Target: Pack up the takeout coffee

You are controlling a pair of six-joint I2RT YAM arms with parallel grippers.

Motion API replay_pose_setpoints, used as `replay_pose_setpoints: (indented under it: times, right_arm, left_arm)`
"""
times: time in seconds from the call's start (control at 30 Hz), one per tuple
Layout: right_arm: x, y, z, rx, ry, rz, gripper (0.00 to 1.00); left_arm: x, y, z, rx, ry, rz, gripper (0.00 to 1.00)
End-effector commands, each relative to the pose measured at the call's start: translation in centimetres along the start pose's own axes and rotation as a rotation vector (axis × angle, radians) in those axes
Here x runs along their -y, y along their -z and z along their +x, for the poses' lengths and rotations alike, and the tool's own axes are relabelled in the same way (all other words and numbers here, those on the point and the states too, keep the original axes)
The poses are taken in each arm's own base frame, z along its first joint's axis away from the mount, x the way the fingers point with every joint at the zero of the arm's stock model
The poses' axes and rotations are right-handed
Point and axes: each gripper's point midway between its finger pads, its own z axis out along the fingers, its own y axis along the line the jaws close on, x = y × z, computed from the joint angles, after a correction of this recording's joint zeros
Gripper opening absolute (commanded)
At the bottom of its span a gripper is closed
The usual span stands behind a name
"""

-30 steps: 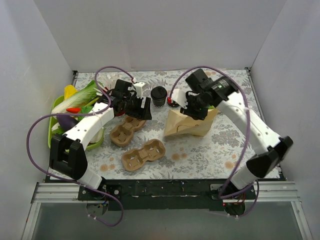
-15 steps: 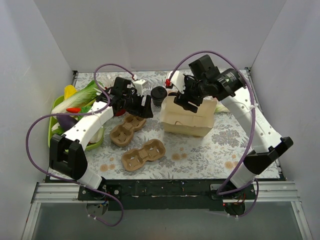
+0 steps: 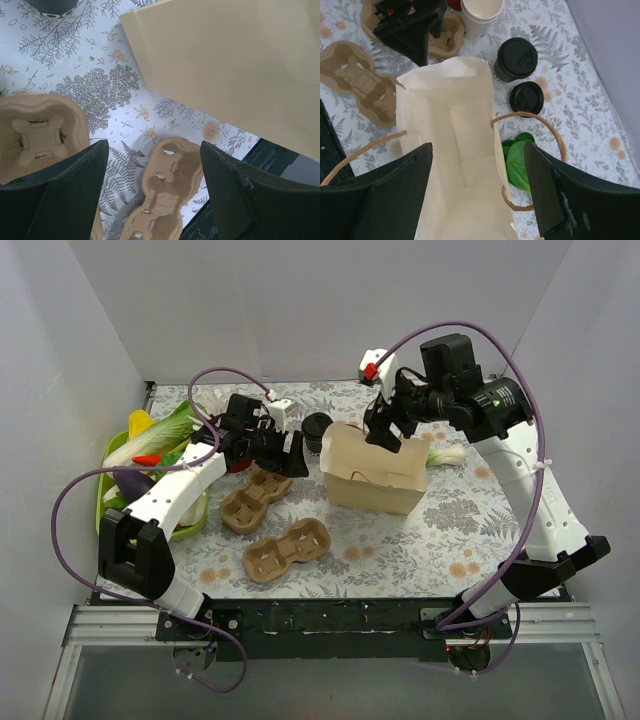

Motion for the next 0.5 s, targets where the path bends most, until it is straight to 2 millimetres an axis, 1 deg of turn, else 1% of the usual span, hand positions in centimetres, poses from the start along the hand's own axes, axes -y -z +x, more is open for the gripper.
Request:
replay_pose_setpoints:
  times: [0.0, 0.1, 0.17, 0.27, 0.33, 0.4, 0.43, 0.47]
  right_arm:
    - [-2.4, -0.1, 1.0, 0.0, -0.057, -0.127, 0.8]
    - [-3.0, -0.3, 3.1, -0.049, -0.093, -0.161, 0.78]
    - [-3.7, -0.3, 4.0, -0.074, -0.126, -0.204, 0.72]
    - [-4.5, 0.1, 3.8, -0.061, -0.149, -0.258, 0.63]
    - [-4.5, 1.3, 1.7, 0.008, -0.115, -0.269, 0.56]
    - [-4.2, 2.5, -0.1, 0.064, -0.07, -0.243, 0.56]
    - [-3.7, 3.6, -1.4, 0.099, -0.034, -0.206, 0.58]
    - [-3.3, 4.0, -1.8, 0.104, -0.013, -0.183, 0.58]
  left_arm:
    - [1.3, 1.9, -0.9, 0.054, -0.044, 0.028, 0.74]
    - [1.3, 1.9, -0.3, 0.043, -0.043, 0.029, 0.74]
    - [1.3, 1.9, -0.1, 0.039, -0.042, 0.036, 0.74]
    - [1.5, 1.9, -0.3, 0.041, -0.045, 0.045, 0.74]
    - [1.5, 1.9, -0.5, 0.042, -0.046, 0.046, 0.74]
    - [1.6, 2.0, -0.6, 0.041, -0.051, 0.045, 0.74]
    - [1.5, 2.0, -0.6, 0.037, -0.052, 0.045, 0.74]
    - [1.6, 2.0, -0.5, 0.032, -0.051, 0.045, 0.74]
